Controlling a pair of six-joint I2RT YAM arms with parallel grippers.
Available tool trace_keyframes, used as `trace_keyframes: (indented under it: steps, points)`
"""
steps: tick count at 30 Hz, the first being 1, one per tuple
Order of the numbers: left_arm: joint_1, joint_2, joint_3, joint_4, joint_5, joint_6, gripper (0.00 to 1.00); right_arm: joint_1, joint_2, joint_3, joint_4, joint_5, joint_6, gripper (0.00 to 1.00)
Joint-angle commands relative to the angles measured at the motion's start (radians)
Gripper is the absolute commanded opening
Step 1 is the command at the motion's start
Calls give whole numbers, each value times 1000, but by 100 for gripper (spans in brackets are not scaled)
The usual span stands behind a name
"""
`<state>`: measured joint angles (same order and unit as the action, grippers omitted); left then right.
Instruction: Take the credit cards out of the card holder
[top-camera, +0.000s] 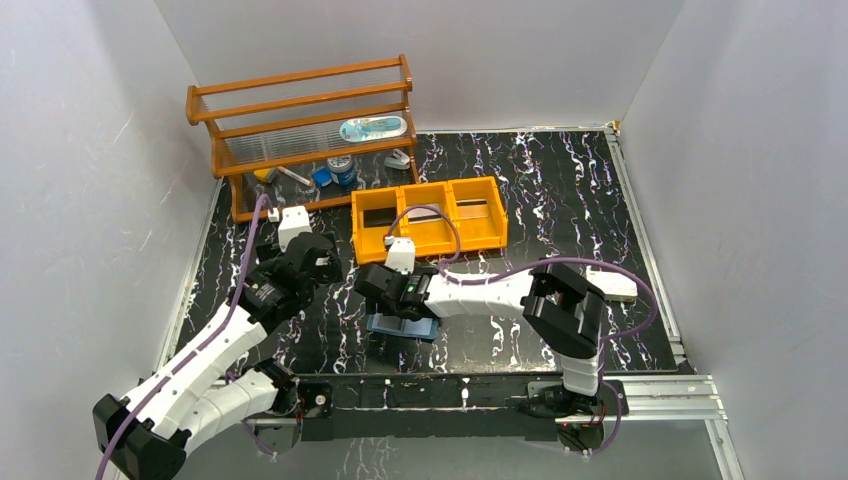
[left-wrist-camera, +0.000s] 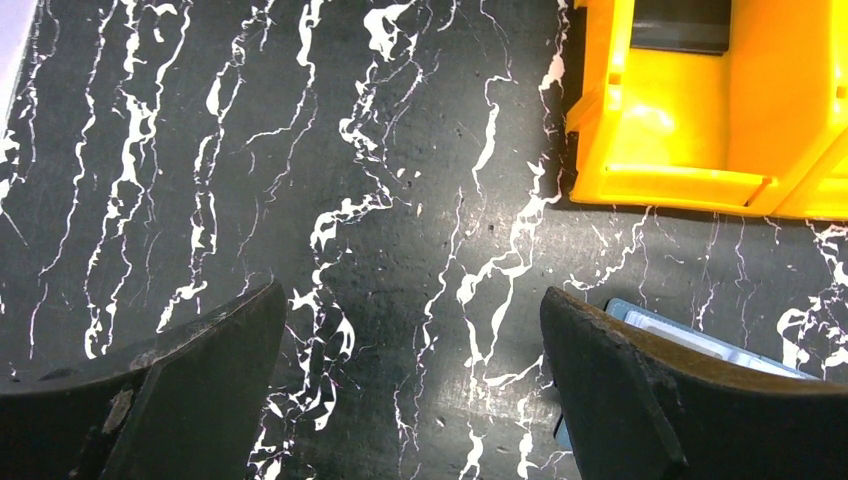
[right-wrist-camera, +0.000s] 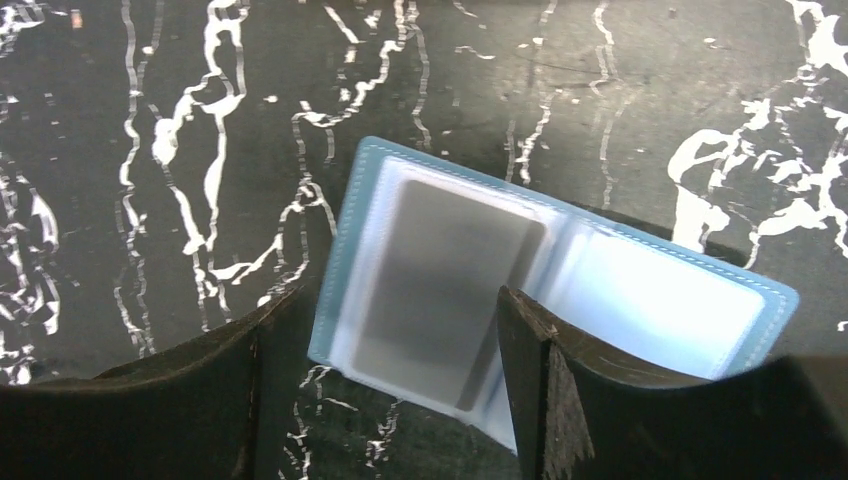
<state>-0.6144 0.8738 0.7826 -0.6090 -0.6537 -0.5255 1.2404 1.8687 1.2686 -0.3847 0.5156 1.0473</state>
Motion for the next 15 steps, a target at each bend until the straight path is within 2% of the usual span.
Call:
trace_keyframes:
  steps: [1,7,15]
  points:
    - [10,-50,34,-21,-84,-31,98,20,44,86,-65,62,-16,77]
    - [12,-78,30,-21,-98,-36,98,23,114,154,-218,116,89,78]
    - [16,-75,30,-21,-95,-36,98,26,82,85,-147,107,130,78]
